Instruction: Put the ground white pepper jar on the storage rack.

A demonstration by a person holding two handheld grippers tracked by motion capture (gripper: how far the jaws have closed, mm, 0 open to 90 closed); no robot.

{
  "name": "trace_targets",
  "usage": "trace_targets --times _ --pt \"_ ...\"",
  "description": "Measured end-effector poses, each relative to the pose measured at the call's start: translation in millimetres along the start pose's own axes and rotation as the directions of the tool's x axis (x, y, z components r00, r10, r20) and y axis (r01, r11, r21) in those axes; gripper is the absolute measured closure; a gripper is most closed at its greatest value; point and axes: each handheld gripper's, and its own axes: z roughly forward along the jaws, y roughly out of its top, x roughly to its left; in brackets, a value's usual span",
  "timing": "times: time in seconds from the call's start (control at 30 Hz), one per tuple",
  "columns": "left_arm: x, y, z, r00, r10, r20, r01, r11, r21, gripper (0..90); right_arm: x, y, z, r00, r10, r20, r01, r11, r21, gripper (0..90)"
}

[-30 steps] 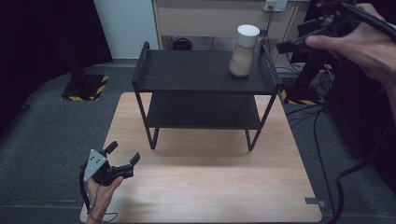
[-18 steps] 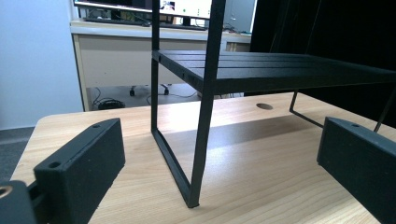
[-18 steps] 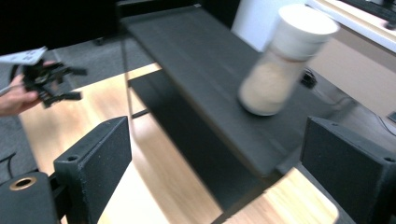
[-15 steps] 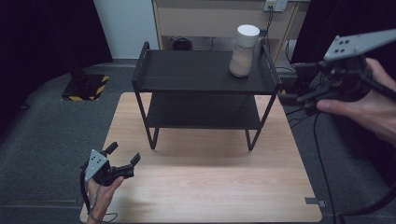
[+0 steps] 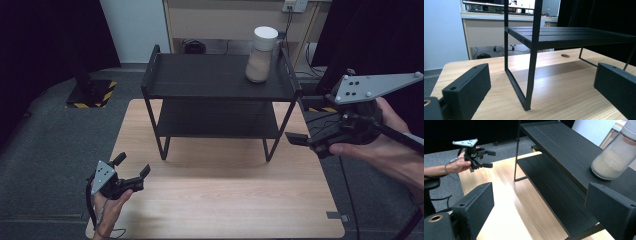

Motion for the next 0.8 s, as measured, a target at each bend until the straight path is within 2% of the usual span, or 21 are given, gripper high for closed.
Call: trace_targets --times 0.07,0.27,0.8 --pt "0.0 -0.6 -0.6 1.0 -0.002 0.001 0.002 1.0 -0.003 0.1 0.2 -9.3 -1.7 0.9998 0.021 0.004 -0.021 1.0 -0.012 8.5" --pt "0.1 -0.6 -1.3 1.0 -0.005 0.002 0.005 1.0 -0.006 0.0 0.9 -20.5 -2.5 0.9991 0.04 0.01 -0.04 0.999 -0.019 8.5" --pt "-0.6 -0.5 -0.6 1.0 -0.002 0.001 0.002 1.0 0.001 0.0 -2.2 -24.1 -0.7 0.9988 0.047 0.012 -0.047 0.998 -0.032 8.6"
